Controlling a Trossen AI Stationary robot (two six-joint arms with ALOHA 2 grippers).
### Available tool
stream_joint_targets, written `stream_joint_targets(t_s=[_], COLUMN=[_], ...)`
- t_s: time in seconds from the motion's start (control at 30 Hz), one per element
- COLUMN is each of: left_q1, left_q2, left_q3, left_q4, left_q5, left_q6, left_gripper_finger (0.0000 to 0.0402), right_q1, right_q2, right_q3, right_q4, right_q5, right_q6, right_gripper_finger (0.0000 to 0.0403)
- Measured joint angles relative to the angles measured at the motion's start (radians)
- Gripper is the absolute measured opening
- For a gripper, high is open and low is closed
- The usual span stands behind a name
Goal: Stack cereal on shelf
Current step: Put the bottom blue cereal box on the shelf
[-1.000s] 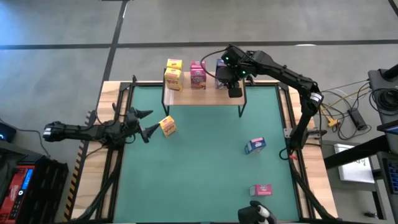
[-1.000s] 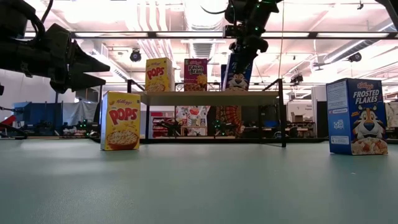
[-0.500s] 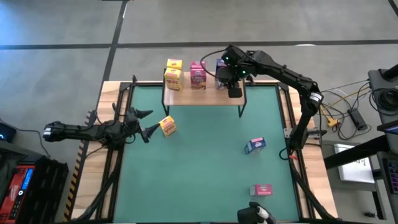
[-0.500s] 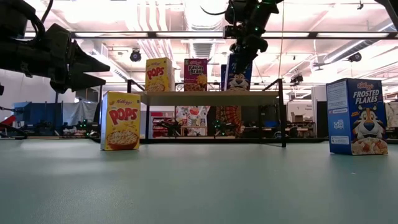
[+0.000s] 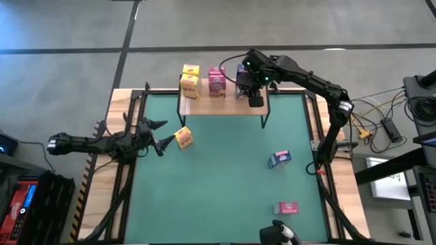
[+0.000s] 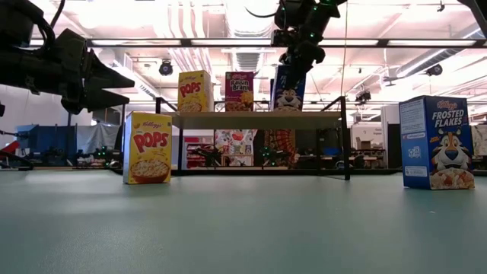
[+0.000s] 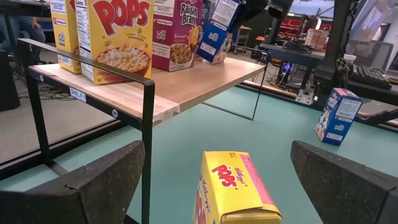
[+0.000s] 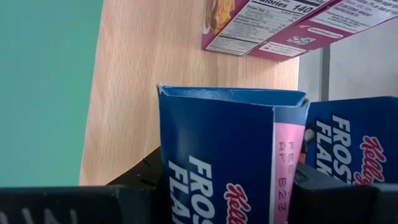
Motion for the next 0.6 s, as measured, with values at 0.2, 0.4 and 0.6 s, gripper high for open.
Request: stream_joint_targets(t_s=[0.2,0.4,0.6], left_q1=[0.0,0.0,0.0], left_q2=[0.0,0.0,0.0], left_q3=[0.0,0.0,0.0], left_q4=[0.0,0.0,0.0], left_q5=[0.0,0.0,0.0], left_q6=[0.0,0.0,0.0], left_gripper_finger=[0.0387,0.0387,0.0387], right_q1=[0.0,0.0,0.0], right_q2=[0.0,0.001,0.001], right_q3=[0.0,0.0,0.0], right_q4=[0.005,0.014,0.013], right_q5=[0.009,0.036,0.036], right_q6=[0.002,0.011,0.01], right_gripper_finger=[0.0151,0.0165,0.0166])
